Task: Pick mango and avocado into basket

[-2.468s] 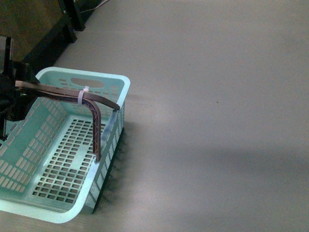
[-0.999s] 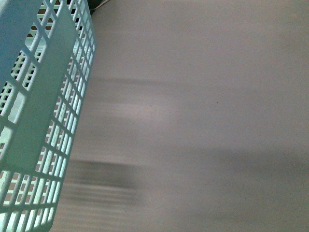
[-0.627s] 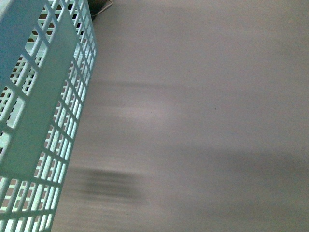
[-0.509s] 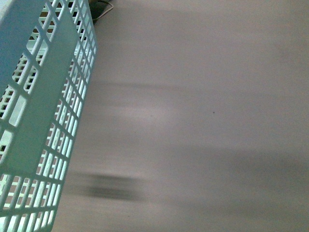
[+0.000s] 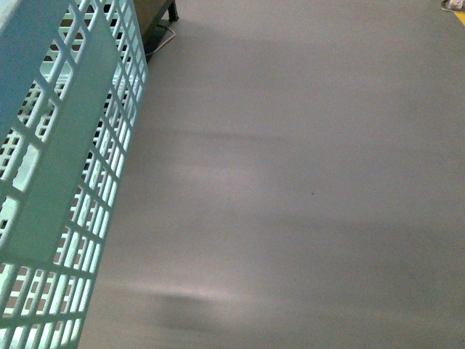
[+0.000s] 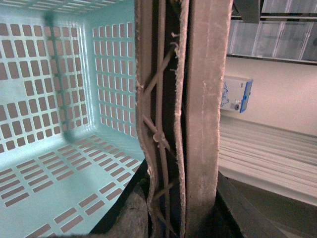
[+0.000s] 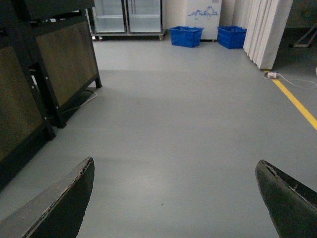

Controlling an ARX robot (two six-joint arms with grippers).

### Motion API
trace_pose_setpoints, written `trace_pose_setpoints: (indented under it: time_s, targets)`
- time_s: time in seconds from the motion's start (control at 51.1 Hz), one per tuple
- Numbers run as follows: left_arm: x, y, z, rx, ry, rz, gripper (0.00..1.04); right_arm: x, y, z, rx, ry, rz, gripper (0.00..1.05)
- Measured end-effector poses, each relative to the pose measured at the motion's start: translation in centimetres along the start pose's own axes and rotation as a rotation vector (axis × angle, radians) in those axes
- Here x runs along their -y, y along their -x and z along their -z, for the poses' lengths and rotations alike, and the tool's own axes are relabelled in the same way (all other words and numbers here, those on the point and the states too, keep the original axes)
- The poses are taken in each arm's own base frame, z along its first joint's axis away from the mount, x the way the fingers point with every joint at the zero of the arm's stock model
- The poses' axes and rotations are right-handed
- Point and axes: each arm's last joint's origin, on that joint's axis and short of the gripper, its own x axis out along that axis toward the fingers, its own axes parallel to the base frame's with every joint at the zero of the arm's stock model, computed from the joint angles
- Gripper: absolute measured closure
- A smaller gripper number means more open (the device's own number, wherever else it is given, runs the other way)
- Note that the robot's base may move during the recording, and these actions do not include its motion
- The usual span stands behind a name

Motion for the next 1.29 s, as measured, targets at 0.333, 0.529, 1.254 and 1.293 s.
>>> trace_pose_setpoints:
  time_s: [0.333, 0.529, 1.254, 1.293]
  targets:
    - [0.00, 0.00, 0.00, 0.000, 0.000, 0.000, 0.84, 0.00, 0.00, 0.00, 0.000, 0.000, 0.000, 0.09]
    - [0.00, 0.00, 0.00, 0.000, 0.000, 0.000, 0.84, 0.00, 0.00, 0.00, 0.000, 0.000, 0.000, 0.09]
    - [0.00, 0.00, 0.00, 0.000, 0.000, 0.000, 0.84, 0.00, 0.00, 0.00, 0.000, 0.000, 0.000, 0.09]
    - [0.01, 0.02, 0.00, 0.000, 0.000, 0.001, 0.84, 0.00, 0.00, 0.00, 0.000, 0.000, 0.000, 0.09]
